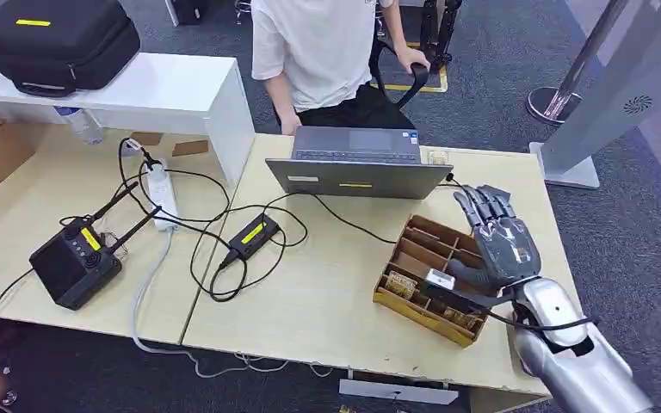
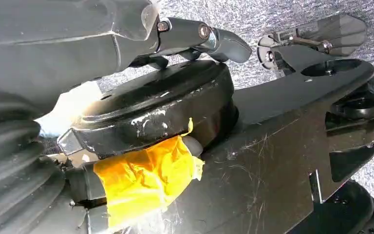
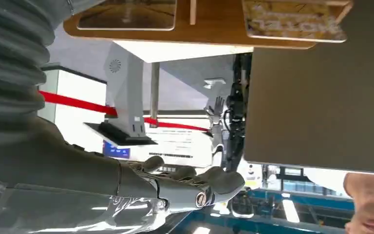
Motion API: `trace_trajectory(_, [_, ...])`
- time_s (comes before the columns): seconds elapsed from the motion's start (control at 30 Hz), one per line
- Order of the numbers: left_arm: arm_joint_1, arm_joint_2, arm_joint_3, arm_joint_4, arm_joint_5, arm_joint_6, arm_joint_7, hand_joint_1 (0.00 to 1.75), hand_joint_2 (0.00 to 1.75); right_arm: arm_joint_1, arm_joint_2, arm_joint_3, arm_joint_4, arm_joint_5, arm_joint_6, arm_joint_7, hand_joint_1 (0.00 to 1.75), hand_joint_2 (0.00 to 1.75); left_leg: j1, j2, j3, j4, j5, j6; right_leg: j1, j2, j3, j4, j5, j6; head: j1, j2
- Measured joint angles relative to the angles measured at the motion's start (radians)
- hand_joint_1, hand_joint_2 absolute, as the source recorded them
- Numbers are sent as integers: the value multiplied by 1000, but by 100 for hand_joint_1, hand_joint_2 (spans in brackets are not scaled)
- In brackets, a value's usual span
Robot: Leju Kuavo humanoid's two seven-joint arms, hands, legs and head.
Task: Pass the card to the sensor for recognition and then transmit it.
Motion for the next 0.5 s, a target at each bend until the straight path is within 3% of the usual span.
trace_trajectory(0.5, [-1, 0, -10, 0, 3, 0, 0, 0, 175, 0, -2, -19, 39, 8, -17, -1, 0, 175, 0, 0, 0, 0, 0, 0, 0, 0, 0, 0, 0, 0, 0, 0])
